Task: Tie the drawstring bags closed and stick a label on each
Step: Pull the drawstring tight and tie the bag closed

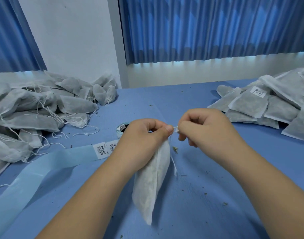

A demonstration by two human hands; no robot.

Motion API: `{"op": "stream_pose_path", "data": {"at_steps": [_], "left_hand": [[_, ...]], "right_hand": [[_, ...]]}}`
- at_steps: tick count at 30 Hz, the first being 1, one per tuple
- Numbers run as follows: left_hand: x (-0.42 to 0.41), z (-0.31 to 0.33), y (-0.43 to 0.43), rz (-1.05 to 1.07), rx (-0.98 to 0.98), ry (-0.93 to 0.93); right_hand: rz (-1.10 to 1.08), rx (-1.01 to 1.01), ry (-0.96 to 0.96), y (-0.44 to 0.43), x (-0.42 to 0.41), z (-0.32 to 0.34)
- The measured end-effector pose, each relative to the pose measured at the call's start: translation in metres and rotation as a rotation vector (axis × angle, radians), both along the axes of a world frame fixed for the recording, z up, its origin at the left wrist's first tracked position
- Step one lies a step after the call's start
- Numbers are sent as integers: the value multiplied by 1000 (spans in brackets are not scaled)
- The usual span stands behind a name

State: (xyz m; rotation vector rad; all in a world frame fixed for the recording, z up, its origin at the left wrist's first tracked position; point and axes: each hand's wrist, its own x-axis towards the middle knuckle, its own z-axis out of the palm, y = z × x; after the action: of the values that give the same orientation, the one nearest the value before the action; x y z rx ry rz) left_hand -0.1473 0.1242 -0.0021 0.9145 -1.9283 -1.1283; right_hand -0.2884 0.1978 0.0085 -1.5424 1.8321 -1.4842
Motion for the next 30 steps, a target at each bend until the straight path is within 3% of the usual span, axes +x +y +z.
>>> {"op": "stream_pose_path", "data": {"at_steps": [14, 17, 22, 27, 30], "left_hand": [[5, 4, 1, -155, 230, 110], [3, 4, 0, -94, 175, 129], [-1, 0, -6, 88, -59, 71], [-2, -4, -4, -4, -45, 19], [-3, -4, -4, 34, -61, 19]], "right_hand": [[364, -154, -834, -1, 1, 5], [465, -79, -967, 1, 3, 6], [463, 214, -1014, 3, -3, 9], [418, 17, -1045, 2, 1, 7], [483, 20, -1062, 3, 3, 7]]}}
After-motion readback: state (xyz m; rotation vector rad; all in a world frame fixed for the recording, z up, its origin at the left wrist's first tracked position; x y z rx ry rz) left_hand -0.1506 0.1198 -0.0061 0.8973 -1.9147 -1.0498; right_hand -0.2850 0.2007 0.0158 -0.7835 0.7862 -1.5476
